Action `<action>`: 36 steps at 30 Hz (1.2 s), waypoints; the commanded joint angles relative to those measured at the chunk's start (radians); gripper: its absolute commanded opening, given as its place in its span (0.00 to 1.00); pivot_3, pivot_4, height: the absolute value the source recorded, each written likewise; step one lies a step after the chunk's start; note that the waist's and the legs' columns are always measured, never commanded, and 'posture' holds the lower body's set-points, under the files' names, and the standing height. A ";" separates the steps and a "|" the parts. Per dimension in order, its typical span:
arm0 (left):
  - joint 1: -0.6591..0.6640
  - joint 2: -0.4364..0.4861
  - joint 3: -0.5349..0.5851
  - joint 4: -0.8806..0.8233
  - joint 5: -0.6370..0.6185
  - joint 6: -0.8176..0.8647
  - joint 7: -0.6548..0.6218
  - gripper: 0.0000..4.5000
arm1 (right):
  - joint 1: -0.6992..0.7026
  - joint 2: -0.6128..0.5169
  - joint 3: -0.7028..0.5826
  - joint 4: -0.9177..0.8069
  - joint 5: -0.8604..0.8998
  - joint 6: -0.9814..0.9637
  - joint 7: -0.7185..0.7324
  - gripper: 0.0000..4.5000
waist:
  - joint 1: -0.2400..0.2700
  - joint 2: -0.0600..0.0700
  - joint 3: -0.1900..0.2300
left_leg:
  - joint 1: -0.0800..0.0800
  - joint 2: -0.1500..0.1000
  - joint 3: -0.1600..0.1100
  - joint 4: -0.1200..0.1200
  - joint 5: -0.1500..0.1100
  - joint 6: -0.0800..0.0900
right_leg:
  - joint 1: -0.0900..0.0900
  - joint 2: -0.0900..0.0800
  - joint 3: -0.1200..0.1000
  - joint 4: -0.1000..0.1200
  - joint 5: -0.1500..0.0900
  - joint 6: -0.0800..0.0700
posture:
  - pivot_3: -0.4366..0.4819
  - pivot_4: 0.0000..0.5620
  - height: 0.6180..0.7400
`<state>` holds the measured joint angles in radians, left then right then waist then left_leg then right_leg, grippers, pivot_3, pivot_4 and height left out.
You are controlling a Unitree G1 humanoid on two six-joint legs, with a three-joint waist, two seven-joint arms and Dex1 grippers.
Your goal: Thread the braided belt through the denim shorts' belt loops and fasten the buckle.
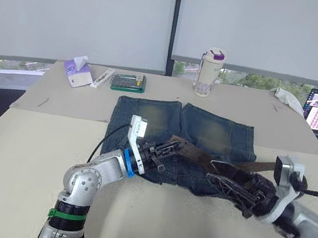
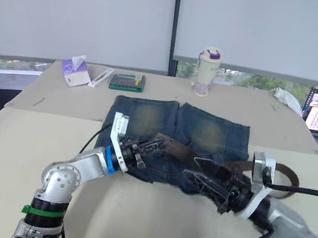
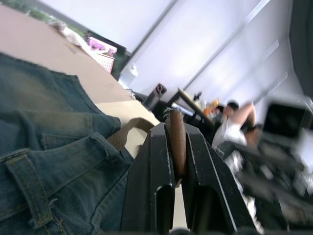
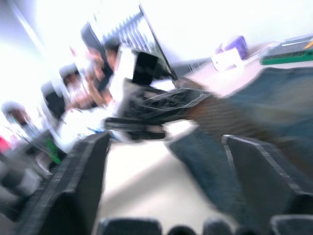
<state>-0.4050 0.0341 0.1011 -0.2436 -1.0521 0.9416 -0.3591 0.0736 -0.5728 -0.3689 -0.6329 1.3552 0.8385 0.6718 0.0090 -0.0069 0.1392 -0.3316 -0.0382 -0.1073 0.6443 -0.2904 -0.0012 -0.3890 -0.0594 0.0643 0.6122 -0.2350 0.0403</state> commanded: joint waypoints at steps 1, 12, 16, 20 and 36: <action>-0.040 -0.027 0.081 0.009 -0.185 0.062 0.150 0.00 | 0.088 0.083 0.132 -0.122 -0.009 -0.032 -0.109 0.99 | -0.002 0.000 0.000 | 0.000 0.000 0.000 0.000 0.000 0.000 | 0.000 0.000 -0.001 0.000 -0.002 0.003 | 0.48 0.27 1.00; 0.001 0.035 0.055 -0.006 -0.418 0.126 0.312 0.00 | -0.002 0.451 0.236 0.054 -0.194 -0.282 -0.276 0.99 | -0.018 0.005 -0.006 | 0.004 -0.002 -0.001 -0.001 0.003 -0.006 | -0.003 0.000 -0.001 0.000 0.000 0.000 | 0.48 0.27 1.00; 0.000 0.040 0.036 -0.013 -0.433 0.110 0.321 0.00 | -0.026 0.446 0.233 0.070 -0.205 -0.303 -0.265 0.99 | -0.019 0.005 -0.006 | 0.004 -0.002 -0.001 -0.002 0.003 -0.006 | -0.003 0.000 -0.001 -0.001 0.001 0.000 | 0.48 0.27 1.00; 0.007 0.054 0.030 -0.016 -0.430 0.091 0.319 0.00 | -0.027 0.436 0.231 0.066 -0.181 -0.304 -0.253 0.73 | -0.022 0.005 -0.006 | 0.005 -0.002 -0.001 -0.002 0.003 -0.006 | -0.003 0.000 -0.001 -0.001 0.000 -0.001 | 0.48 0.27 1.00; 0.006 0.213 -0.037 -0.070 -0.281 0.062 0.182 0.46 | -0.022 0.258 0.061 0.163 -0.202 -0.280 -0.347 0.00 | -0.021 0.005 -0.006 | 0.004 -0.003 0.000 -0.002 0.003 -0.006 | -0.003 0.000 -0.001 -0.001 0.000 0.000 | 0.48 0.27 1.00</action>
<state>-0.3813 0.2231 0.0694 -0.2640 -1.3826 1.0124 -0.1238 0.0581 -0.2939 -0.2354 -0.4900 1.1588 0.5570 0.3351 -0.0124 -0.0021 0.1332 -0.3271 -0.0439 -0.1065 0.6419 -0.2871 -0.0070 -0.3915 -0.0593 0.0631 0.6107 -0.2348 0.0398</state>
